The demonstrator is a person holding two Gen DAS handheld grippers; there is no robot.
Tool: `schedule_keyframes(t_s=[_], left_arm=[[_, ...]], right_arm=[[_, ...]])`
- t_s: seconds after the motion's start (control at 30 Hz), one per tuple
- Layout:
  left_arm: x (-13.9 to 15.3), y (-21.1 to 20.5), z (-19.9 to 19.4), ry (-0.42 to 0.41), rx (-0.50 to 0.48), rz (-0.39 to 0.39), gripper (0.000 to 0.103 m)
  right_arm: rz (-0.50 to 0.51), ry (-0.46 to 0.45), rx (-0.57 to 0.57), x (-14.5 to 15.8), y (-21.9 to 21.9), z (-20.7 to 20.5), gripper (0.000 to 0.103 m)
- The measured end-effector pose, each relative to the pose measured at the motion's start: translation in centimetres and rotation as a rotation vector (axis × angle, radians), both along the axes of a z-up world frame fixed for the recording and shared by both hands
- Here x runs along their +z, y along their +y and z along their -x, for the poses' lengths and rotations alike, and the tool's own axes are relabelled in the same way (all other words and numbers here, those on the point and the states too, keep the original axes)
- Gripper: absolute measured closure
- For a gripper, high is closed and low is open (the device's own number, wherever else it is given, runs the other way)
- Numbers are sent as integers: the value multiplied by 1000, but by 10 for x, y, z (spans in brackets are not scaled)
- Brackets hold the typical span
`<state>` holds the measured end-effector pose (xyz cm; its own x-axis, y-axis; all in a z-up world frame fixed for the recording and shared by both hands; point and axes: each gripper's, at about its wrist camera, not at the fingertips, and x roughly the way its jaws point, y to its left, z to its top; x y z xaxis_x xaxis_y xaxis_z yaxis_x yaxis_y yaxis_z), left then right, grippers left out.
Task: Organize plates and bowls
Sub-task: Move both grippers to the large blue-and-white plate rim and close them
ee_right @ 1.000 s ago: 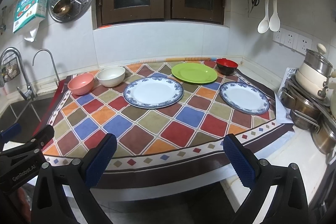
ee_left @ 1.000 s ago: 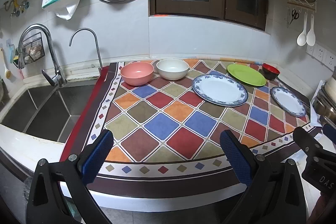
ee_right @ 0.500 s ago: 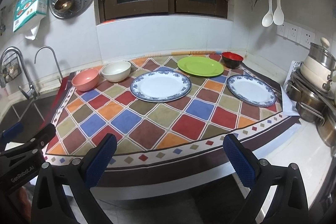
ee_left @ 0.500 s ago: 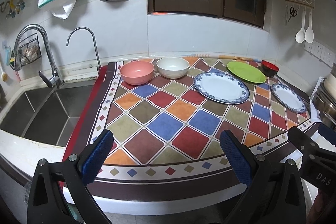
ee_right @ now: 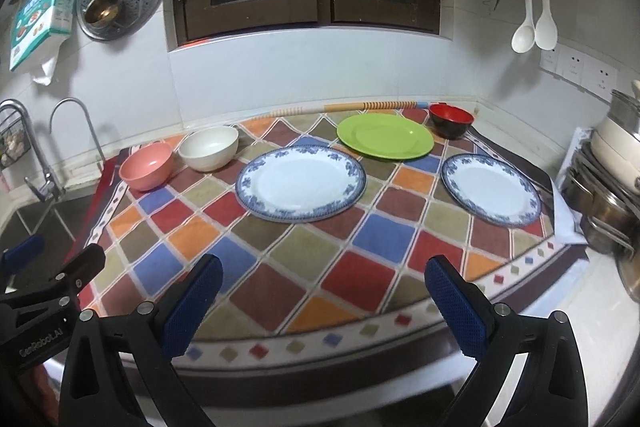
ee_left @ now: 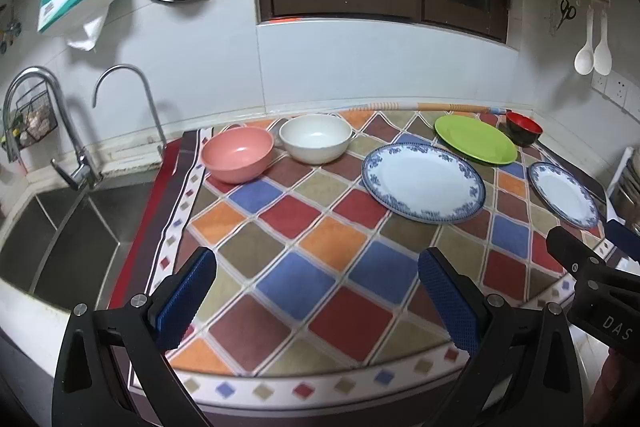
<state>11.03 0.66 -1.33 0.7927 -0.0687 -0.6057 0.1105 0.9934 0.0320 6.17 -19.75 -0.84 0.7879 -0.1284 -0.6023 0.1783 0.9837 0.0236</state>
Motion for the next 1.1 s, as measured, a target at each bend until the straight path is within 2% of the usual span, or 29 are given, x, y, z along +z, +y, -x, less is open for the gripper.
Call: schedule_keyframes(t_s=[0.47, 0.8, 1.1], left_arm=[[-16, -49, -99, 55, 25, -13, 4], [-46, -74, -170, 138, 32, -35, 9], [-84, -91, -223, 237, 25, -57, 19]], right_arm=[[1, 39, 10, -22, -48, -105, 2], [2, 70, 9, -47, -76, -176, 6], [-22, 159, 23, -83, -92, -236, 13]])
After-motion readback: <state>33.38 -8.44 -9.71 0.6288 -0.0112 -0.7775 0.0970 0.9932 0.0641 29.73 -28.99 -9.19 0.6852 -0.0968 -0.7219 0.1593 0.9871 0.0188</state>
